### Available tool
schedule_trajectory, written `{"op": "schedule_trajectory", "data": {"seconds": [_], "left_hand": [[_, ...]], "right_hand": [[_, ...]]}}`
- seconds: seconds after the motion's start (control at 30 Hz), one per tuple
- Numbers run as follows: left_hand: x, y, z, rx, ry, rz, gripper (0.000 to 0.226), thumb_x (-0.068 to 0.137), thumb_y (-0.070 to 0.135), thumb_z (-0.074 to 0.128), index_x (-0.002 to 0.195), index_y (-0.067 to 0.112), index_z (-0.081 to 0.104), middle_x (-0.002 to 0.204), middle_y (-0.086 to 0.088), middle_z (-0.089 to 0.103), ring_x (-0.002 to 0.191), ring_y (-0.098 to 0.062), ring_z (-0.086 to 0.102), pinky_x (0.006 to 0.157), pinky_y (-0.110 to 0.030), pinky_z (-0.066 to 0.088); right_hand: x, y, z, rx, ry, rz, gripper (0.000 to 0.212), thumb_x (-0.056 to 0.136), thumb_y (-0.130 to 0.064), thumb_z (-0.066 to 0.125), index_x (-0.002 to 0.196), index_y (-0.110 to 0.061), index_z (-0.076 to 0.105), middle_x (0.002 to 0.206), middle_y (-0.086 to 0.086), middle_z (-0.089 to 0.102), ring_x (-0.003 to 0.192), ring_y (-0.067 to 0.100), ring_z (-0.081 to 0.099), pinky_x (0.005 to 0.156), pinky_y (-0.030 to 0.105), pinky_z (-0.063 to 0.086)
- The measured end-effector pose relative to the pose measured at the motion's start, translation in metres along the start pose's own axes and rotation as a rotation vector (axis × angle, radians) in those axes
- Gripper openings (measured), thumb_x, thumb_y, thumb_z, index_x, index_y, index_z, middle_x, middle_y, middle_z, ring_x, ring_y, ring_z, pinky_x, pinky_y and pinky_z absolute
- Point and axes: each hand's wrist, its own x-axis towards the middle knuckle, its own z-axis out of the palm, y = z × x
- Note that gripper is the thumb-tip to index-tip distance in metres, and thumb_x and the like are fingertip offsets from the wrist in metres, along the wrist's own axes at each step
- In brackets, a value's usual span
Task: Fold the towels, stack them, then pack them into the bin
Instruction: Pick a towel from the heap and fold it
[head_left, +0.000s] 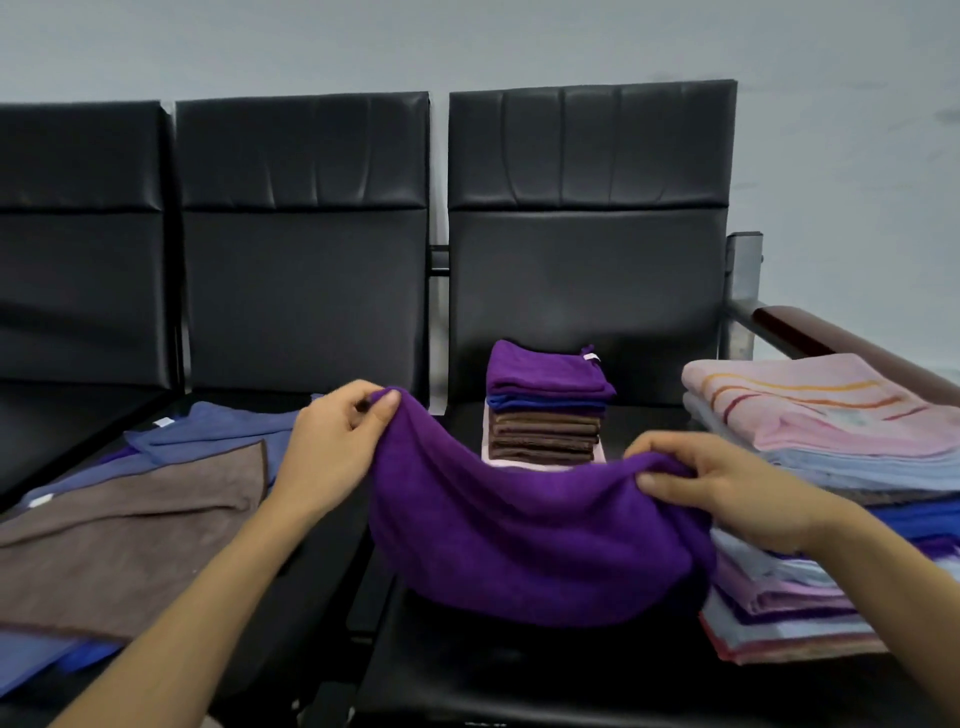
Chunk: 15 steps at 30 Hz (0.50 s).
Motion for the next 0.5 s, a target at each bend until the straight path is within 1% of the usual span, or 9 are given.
{"op": "schedule_trajectory", "data": {"seconds": [0.03, 0.07, 0.13, 0.2, 0.23, 0.33, 0.4, 0.47, 0.5], "left_hand": [[0.0, -0.004, -0.002, 0.078, -0.074, -0.041, 0.02, 0.093, 0.03, 0.058, 0.075, 0.025, 0.064, 0.064, 0.001, 0.066, 0.062, -0.011, 0.059, 0.061, -0.032, 0.046], [0.0, -0.007, -0.004, 0.117, -0.188, -0.089, 0.021, 0.093, 0.031, 0.058, 0.074, 0.024, 0.065, 0.066, 0.0, 0.066, 0.065, -0.013, 0.06, 0.064, -0.032, 0.046], [-0.005, -0.016, -0.006, 0.128, -0.544, -0.201, 0.021, 0.094, 0.032, 0.057, 0.081, 0.021, 0.069, 0.077, 0.002, 0.068, 0.075, -0.009, 0.063, 0.073, -0.029, 0.049], [-0.015, -0.027, -0.006, 0.151, -0.861, -0.304, 0.022, 0.095, 0.034, 0.056, 0.09, 0.018, 0.07, 0.09, 0.001, 0.072, 0.084, -0.008, 0.066, 0.083, -0.03, 0.05], [-0.019, -0.033, -0.005, 0.16, -0.945, -0.341, 0.023, 0.095, 0.036, 0.055, 0.093, 0.018, 0.07, 0.093, 0.001, 0.072, 0.087, -0.009, 0.066, 0.086, -0.031, 0.05], [-0.026, -0.046, -0.002, 0.132, -0.967, -0.376, 0.02, 0.096, 0.033, 0.052, 0.091, 0.019, 0.066, 0.091, 0.001, 0.069, 0.082, -0.006, 0.062, 0.081, -0.025, 0.049], [-0.026, -0.054, 0.001, 0.087, -0.882, -0.397, 0.02, 0.097, 0.032, 0.051, 0.091, 0.019, 0.066, 0.091, 0.0, 0.068, 0.083, -0.008, 0.062, 0.081, -0.027, 0.049], [-0.026, -0.061, 0.007, 0.055, -0.734, -0.4, 0.021, 0.097, 0.032, 0.051, 0.094, 0.017, 0.066, 0.094, -0.006, 0.069, 0.086, -0.013, 0.064, 0.087, -0.037, 0.05], [-0.027, -0.064, 0.012, 0.046, -0.672, -0.393, 0.022, 0.097, 0.031, 0.051, 0.095, 0.016, 0.066, 0.094, -0.008, 0.069, 0.086, -0.015, 0.063, 0.088, -0.039, 0.05]], "right_hand": [[-0.002, 0.0, -0.001, 0.011, -0.125, 0.107, 0.009, 0.09, -0.001, 0.057, 0.094, -0.006, 0.062, 0.086, 0.001, 0.067, 0.083, 0.01, 0.062, 0.072, 0.019, 0.05], [-0.004, 0.002, -0.002, -0.07, -0.249, 0.17, 0.008, 0.09, -0.004, 0.059, 0.096, -0.008, 0.061, 0.087, -0.002, 0.067, 0.085, 0.008, 0.061, 0.075, 0.02, 0.049], [-0.007, 0.011, 0.002, -0.302, -0.452, 0.232, 0.013, 0.09, -0.009, 0.063, 0.099, -0.018, 0.059, 0.087, -0.015, 0.063, 0.086, -0.001, 0.056, 0.08, 0.018, 0.045], [-0.009, 0.022, 0.013, -0.461, -0.58, 0.276, 0.018, 0.089, -0.015, 0.065, 0.097, -0.028, 0.055, 0.085, -0.024, 0.058, 0.084, -0.007, 0.05, 0.081, 0.015, 0.042], [-0.009, 0.029, 0.018, -0.494, -0.61, 0.296, 0.019, 0.089, -0.017, 0.065, 0.095, -0.031, 0.053, 0.084, -0.025, 0.056, 0.083, -0.007, 0.048, 0.081, 0.016, 0.041], [-0.009, 0.046, 0.029, -0.482, -0.529, 0.294, 0.016, 0.09, -0.019, 0.064, 0.091, -0.031, 0.053, 0.085, -0.015, 0.054, 0.081, -0.002, 0.045, 0.08, 0.02, 0.041], [-0.005, 0.058, 0.031, -0.389, -0.323, 0.301, 0.01, 0.09, -0.021, 0.064, 0.09, -0.026, 0.056, 0.085, -0.009, 0.056, 0.079, 0.001, 0.047, 0.08, 0.029, 0.045], [0.002, 0.069, 0.032, -0.332, -0.056, 0.344, 0.006, 0.091, -0.022, 0.063, 0.09, -0.022, 0.057, 0.086, -0.001, 0.059, 0.077, 0.006, 0.052, 0.077, 0.042, 0.05], [0.005, 0.072, 0.033, -0.36, 0.053, 0.373, 0.007, 0.092, -0.022, 0.061, 0.089, -0.021, 0.055, 0.088, 0.002, 0.06, 0.075, 0.009, 0.055, 0.072, 0.041, 0.052]]}}
